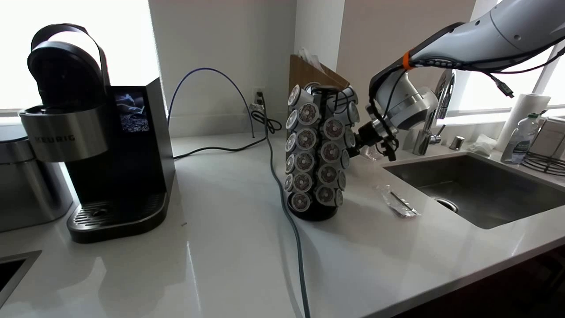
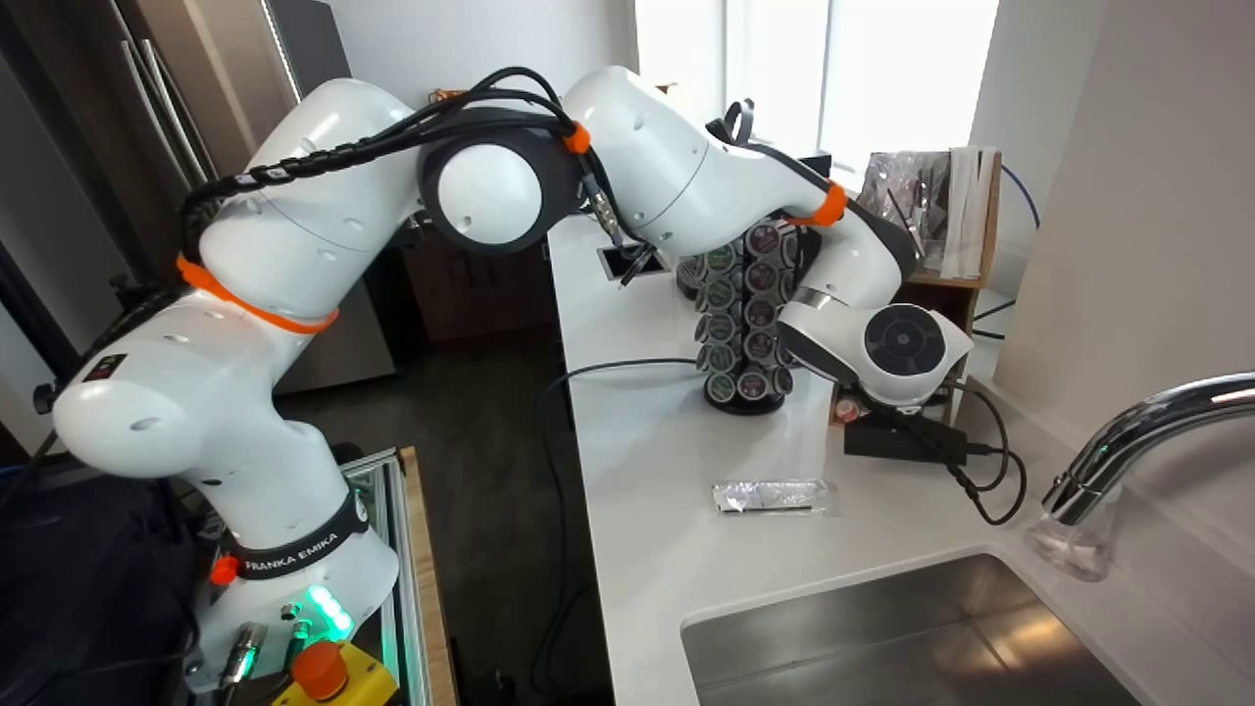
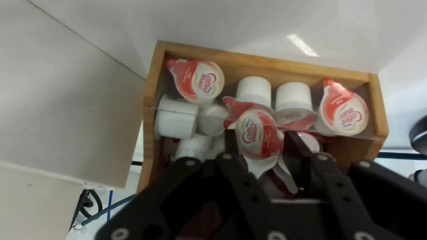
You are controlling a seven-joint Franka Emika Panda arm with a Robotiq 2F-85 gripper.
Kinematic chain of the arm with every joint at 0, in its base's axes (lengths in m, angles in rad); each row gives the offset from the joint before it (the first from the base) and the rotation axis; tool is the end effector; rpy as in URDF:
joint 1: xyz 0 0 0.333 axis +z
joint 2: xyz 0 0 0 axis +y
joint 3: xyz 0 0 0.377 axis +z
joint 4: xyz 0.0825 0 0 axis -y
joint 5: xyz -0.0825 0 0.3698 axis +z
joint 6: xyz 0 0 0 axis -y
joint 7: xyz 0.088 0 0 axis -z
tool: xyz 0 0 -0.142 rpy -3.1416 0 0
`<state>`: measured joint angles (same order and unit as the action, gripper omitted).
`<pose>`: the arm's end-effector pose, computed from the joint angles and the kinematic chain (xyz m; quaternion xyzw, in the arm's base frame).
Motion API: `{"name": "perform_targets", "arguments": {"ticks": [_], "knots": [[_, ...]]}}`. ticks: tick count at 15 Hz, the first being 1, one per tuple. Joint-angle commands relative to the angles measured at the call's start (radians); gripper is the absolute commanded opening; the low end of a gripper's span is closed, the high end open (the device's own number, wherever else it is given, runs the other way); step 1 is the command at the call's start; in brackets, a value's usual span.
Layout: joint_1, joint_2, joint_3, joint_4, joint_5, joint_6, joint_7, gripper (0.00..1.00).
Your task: Pick up one object from the stand and put it on the counter
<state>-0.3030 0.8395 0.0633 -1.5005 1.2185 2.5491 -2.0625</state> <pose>0.7541 -0.1890 0.2089 -0.8462 -0.3588 -0.3849 0.0845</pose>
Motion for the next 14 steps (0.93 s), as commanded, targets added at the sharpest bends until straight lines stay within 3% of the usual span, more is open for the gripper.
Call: {"name": "perform_targets", "arguments": {"ticks": [1, 5, 7, 8, 14], "knots": [[-0.016, -0.028, 0.023, -0.017, 0.083, 0.026, -0.086, 0.39], [-0.013, -0.067, 0.018, -0.049, 0.145, 0.025, -0.131, 0.25], [-0.015, -0.102, 0.016, -0.099, 0.186, 0.023, -0.148, 0.26], [-0.012, -0.123, 0.011, -0.132, 0.206, 0.020, -0.156, 0.20], [0.018, -0.172, -0.030, -0.221, 0.303, 0.027, -0.201, 0.38]]}}
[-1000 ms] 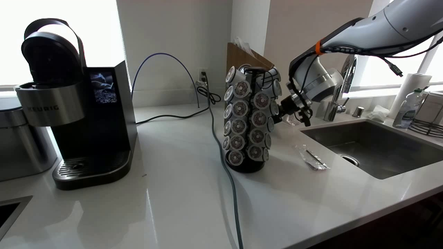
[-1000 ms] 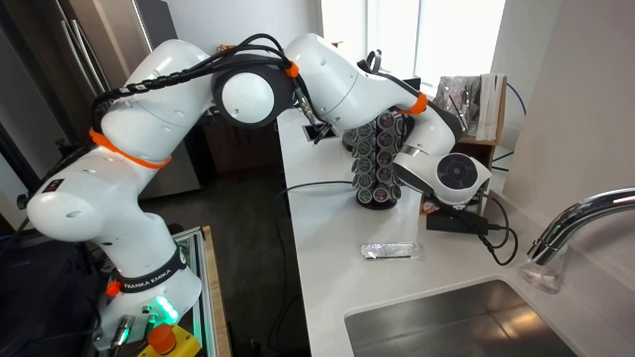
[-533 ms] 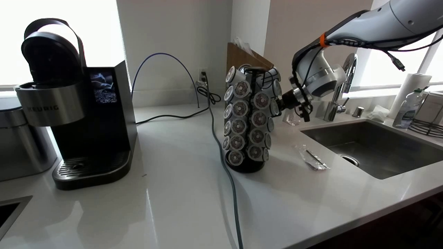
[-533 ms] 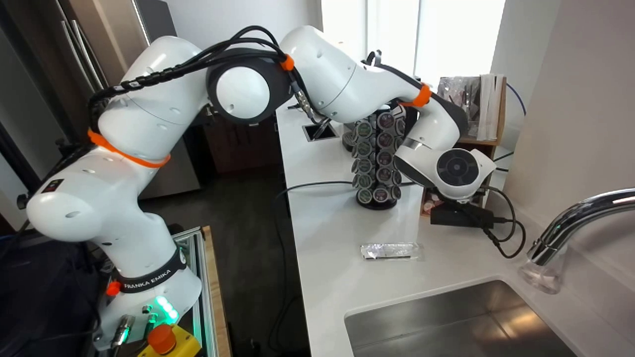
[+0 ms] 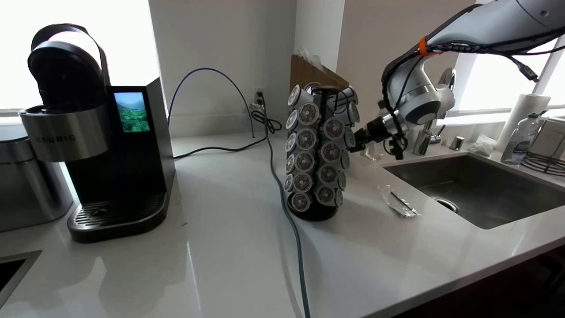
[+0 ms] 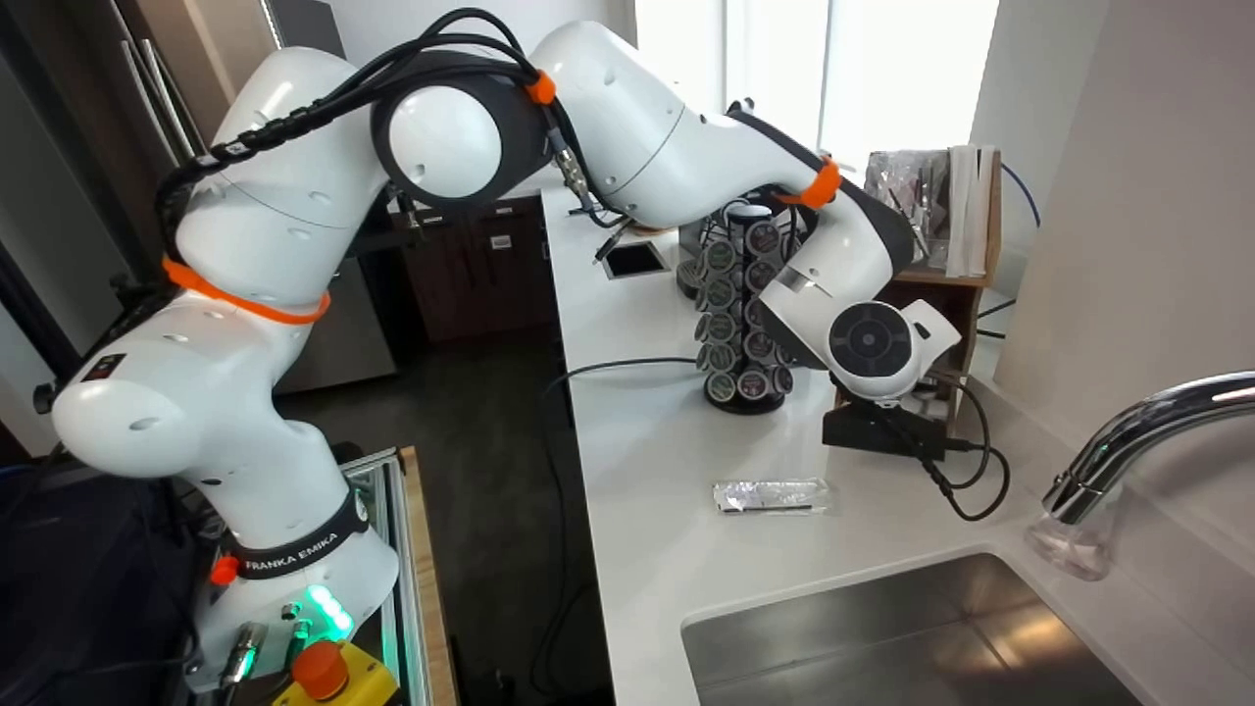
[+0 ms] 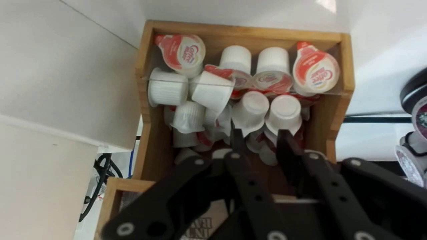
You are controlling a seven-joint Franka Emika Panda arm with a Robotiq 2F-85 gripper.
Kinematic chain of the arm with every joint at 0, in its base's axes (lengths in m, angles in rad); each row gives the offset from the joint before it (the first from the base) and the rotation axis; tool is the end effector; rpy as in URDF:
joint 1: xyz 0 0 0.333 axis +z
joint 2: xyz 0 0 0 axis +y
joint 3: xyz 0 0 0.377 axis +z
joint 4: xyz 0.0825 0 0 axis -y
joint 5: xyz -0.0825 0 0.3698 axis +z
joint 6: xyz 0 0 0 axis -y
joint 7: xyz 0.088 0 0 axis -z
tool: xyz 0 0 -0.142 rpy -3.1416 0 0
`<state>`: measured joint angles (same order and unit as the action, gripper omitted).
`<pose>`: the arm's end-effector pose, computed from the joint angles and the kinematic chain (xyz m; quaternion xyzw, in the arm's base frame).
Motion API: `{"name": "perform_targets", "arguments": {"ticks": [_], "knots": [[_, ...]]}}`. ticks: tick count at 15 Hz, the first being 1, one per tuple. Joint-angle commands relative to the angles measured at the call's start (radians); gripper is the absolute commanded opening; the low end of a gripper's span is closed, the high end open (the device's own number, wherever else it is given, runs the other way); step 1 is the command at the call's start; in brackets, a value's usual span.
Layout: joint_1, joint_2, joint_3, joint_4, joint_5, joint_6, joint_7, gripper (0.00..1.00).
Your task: Pick up one object from the stand and put it on the counter
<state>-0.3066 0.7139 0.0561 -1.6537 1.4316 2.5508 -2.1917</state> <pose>0.7196 -0.1849 0.2380 -0.8433 -0.3197 -0.4230 0.0873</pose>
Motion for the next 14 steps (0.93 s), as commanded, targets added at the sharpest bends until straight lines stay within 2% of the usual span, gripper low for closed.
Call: {"name": "perform_targets", "arguments": {"ticks": [1, 6, 8, 9, 10, 11, 13, 14], "knots": [[0.026, -0.050, -0.033, -0.073, 0.101, 0.025, -0.079, 0.34], [0.038, -0.025, -0.066, -0.044, 0.157, 0.010, -0.090, 0.34], [0.042, -0.011, -0.073, -0.026, 0.173, 0.003, -0.086, 0.39], [0.045, -0.003, -0.076, -0.015, 0.180, -0.003, -0.083, 0.49], [0.049, 0.006, -0.079, -0.005, 0.182, -0.005, -0.077, 0.50], [0.054, 0.016, -0.082, 0.006, 0.183, -0.004, -0.073, 0.59], [0.060, 0.035, -0.085, 0.025, 0.186, -0.007, -0.065, 0.66], [0.061, 0.047, -0.086, 0.038, 0.187, -0.008, -0.060, 0.64]]}}
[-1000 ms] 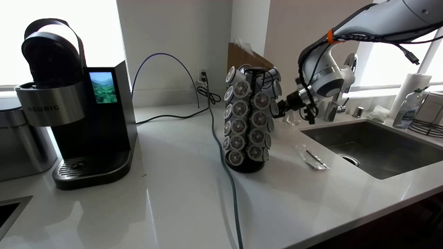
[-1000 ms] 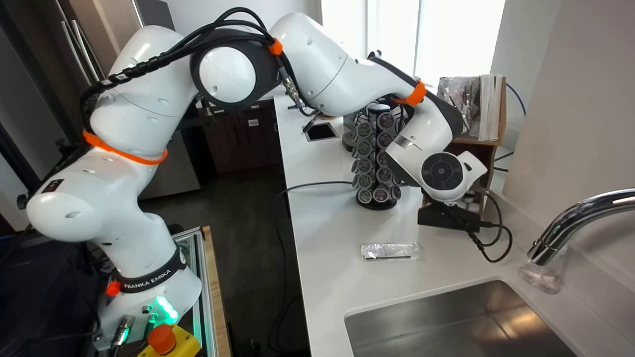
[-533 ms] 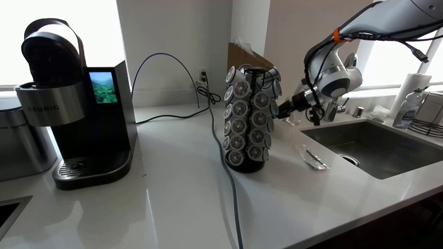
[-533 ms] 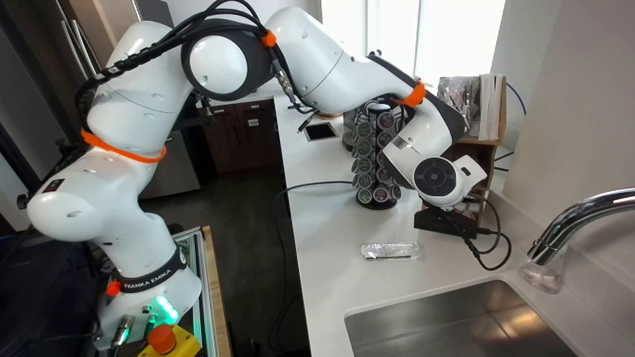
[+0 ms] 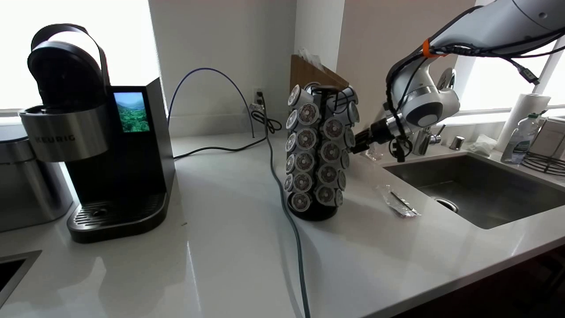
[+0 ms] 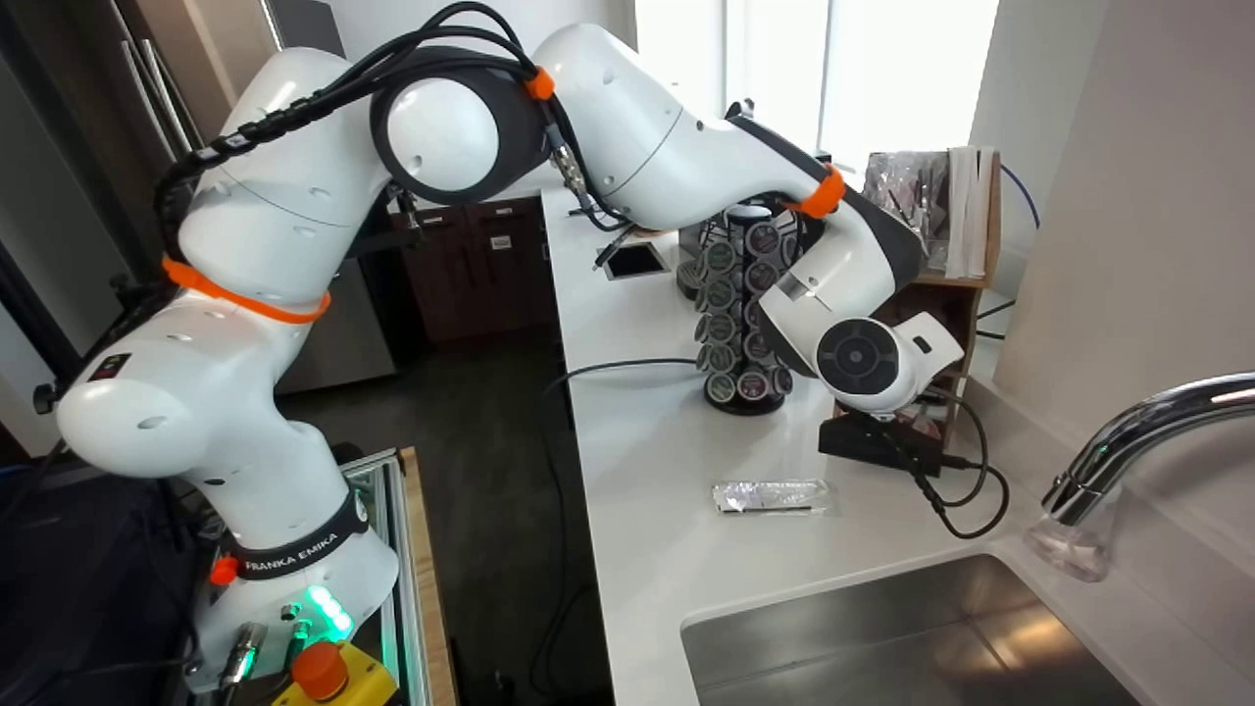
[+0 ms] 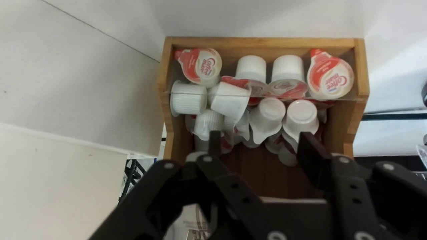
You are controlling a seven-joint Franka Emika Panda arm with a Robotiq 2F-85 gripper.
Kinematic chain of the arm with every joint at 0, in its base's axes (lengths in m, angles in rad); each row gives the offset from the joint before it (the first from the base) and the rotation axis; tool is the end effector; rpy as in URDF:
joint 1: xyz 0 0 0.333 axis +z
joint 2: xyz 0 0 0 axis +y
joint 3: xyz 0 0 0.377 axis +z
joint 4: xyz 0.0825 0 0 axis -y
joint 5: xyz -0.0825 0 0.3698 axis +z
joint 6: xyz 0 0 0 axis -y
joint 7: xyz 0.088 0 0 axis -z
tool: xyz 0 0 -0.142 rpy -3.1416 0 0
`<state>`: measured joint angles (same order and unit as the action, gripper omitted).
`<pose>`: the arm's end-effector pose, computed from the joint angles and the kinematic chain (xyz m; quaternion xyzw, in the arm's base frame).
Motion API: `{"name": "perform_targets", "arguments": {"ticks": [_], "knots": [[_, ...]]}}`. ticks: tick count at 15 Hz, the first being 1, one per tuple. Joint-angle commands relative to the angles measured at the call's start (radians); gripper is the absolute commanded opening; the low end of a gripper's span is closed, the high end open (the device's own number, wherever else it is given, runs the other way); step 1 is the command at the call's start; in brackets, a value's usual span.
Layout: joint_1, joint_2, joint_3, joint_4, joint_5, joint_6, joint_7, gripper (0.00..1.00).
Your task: Pick up one object from the stand and put it on the counter
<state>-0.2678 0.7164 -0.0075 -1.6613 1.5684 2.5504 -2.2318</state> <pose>0.7146 -0.1946 0.2326 -0.8506 -0.2795 -0.4384 0.0787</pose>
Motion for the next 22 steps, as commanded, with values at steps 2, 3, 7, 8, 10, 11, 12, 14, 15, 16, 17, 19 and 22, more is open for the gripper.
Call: {"name": "perform_targets", "arguments": {"ticks": [2, 3, 7, 8, 10, 11, 12, 14, 15, 16, 17, 19, 22], "knots": [[0.024, 0.064, -0.023, 0.068, 0.052, -0.012, -0.018, 0.60], [0.025, 0.073, -0.022, 0.078, 0.054, -0.013, -0.020, 0.58], [0.024, 0.110, -0.019, 0.124, 0.064, -0.015, -0.022, 0.55], [0.023, 0.117, -0.019, 0.134, 0.064, -0.017, -0.021, 0.54], [0.019, 0.133, -0.018, 0.154, 0.065, -0.020, -0.022, 0.54], [0.017, 0.141, -0.017, 0.163, 0.067, -0.022, -0.022, 0.56], [0.016, 0.150, -0.016, 0.172, 0.068, -0.026, -0.022, 0.57], [0.014, 0.166, -0.013, 0.191, 0.073, -0.031, -0.032, 0.58], [0.014, 0.171, -0.012, 0.196, 0.072, -0.032, -0.030, 0.59], [0.013, 0.177, -0.011, 0.204, 0.074, -0.036, -0.032, 0.59], [0.013, 0.181, -0.010, 0.209, 0.075, -0.037, -0.032, 0.60], [0.012, 0.191, -0.009, 0.219, 0.074, -0.044, -0.031, 0.59], [0.010, 0.202, -0.007, 0.232, 0.071, -0.065, -0.029, 0.58]]}}
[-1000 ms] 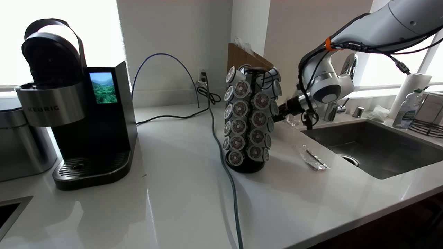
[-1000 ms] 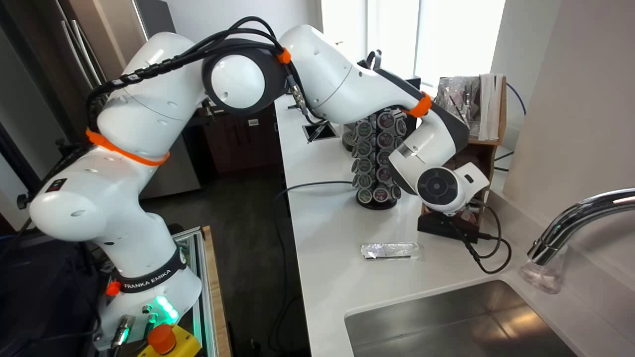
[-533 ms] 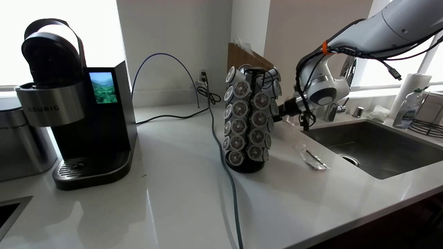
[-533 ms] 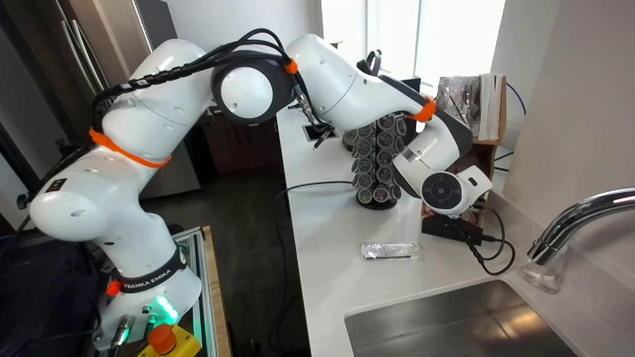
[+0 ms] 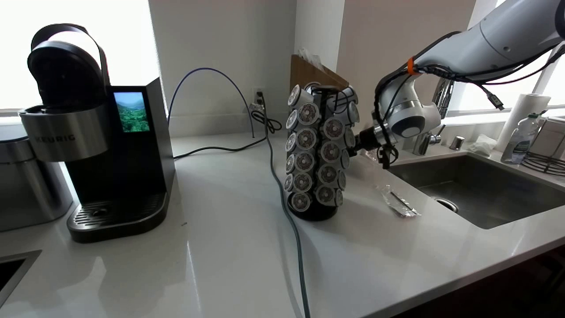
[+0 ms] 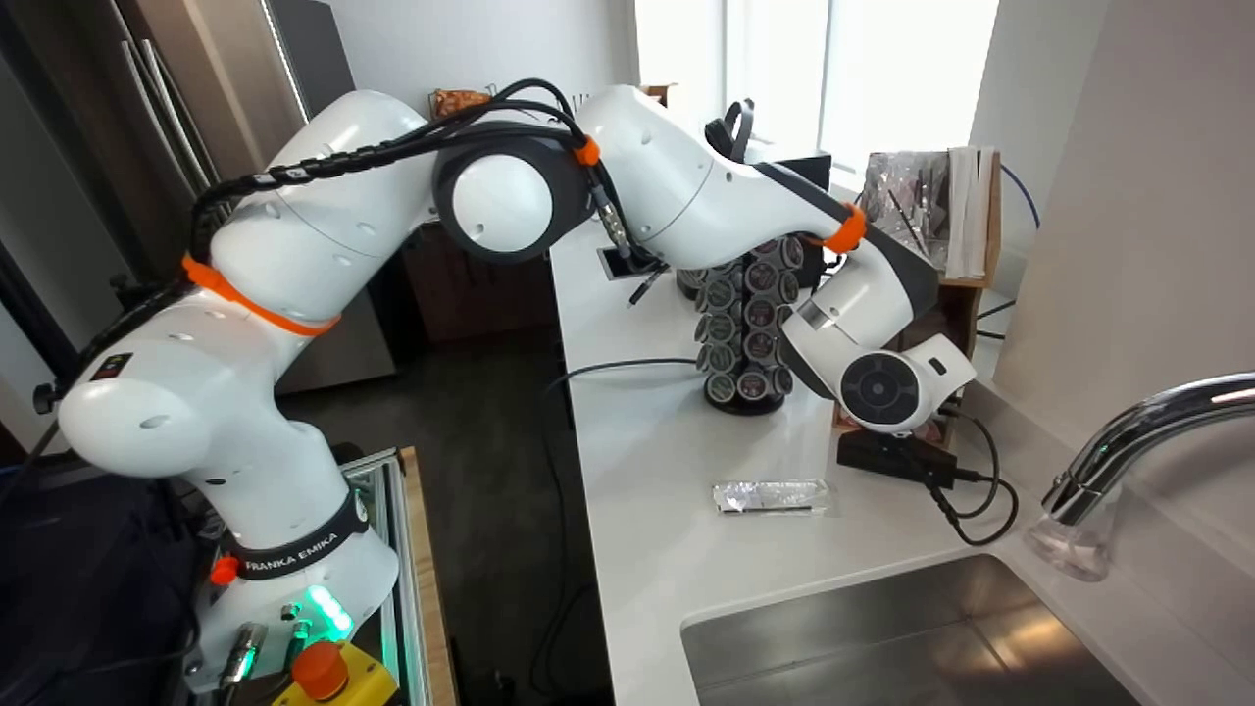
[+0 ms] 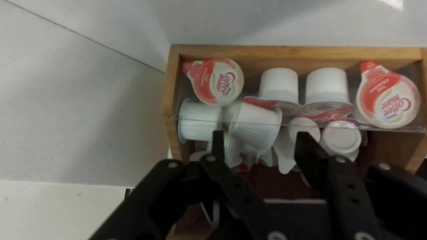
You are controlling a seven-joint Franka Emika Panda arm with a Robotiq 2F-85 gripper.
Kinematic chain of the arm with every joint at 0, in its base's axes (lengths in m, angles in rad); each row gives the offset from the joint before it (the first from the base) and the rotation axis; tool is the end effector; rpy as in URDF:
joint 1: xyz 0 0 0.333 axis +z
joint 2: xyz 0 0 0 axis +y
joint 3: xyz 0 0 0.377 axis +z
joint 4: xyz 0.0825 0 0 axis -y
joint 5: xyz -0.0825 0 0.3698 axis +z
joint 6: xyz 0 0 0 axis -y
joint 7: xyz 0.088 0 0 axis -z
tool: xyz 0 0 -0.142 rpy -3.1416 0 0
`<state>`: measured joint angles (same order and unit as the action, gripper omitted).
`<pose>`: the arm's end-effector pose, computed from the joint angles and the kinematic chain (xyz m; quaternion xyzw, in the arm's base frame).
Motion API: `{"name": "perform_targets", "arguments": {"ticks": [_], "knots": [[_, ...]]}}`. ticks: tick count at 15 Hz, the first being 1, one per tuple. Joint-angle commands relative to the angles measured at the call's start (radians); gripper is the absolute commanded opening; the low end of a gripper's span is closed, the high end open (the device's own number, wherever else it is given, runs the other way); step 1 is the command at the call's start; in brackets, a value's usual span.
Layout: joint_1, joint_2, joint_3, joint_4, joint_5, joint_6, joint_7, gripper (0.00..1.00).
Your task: Pick up one object from the stand and put it on the counter
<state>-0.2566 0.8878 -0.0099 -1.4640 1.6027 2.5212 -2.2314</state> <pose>0.7595 -0.1942 0.1880 -0.8401 -0.2762 -0.4582 0.0894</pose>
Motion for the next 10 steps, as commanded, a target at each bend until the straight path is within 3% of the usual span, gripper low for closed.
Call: {"name": "perform_targets", "arguments": {"ticks": [1, 10], "knots": [[0.000, 0.033, -0.006, 0.036, 0.035, -0.041, -0.026, 0.56], [0.004, 0.053, -0.010, 0.054, 0.030, -0.032, -0.015, 0.54]]}}
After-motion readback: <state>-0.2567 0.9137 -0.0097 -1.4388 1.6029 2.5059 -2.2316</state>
